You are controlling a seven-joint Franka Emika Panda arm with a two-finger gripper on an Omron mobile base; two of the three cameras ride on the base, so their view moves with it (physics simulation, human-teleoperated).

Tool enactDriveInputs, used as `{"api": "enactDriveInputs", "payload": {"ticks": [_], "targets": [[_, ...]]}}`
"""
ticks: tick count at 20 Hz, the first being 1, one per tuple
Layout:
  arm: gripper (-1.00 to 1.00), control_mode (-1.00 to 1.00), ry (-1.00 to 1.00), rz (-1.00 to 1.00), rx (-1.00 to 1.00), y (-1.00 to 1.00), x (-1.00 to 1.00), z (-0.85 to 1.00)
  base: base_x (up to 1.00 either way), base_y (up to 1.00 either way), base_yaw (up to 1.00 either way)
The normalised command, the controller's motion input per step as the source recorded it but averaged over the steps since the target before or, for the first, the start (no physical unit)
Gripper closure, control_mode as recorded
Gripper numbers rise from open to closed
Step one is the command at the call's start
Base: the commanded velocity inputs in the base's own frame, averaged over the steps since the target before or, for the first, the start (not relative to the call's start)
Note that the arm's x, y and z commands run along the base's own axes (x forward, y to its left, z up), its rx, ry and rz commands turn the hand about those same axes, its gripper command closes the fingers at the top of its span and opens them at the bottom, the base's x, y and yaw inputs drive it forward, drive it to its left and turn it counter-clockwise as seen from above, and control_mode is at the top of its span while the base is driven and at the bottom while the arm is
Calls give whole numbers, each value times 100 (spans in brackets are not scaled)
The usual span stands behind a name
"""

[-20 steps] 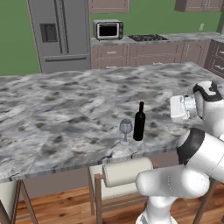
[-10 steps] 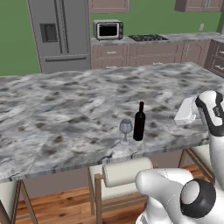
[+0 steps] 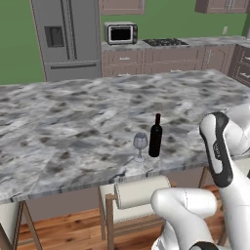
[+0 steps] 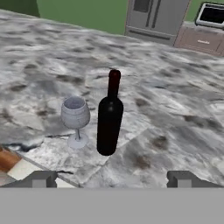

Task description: There is a wine glass and glass cup on the dining counter. Place the wine bottle next to the wine glass and the juice bottle next to the glass cup.

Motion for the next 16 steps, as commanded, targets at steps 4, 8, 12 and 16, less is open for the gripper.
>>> {"api": "enactDriveInputs", "payload": {"ticks": [4,8,12,16], "targets": [[-100,-100,11,-18,-3,-3,-63,16,0,0,0],[-100,-100,3,-24,-3,0,-62,13,0,0,0],[-100,-100,12,-24,-4,0,-49,19,0,0,0],[-100,-100,16,-25,-10,1,-33,12,0,0,0]]}}
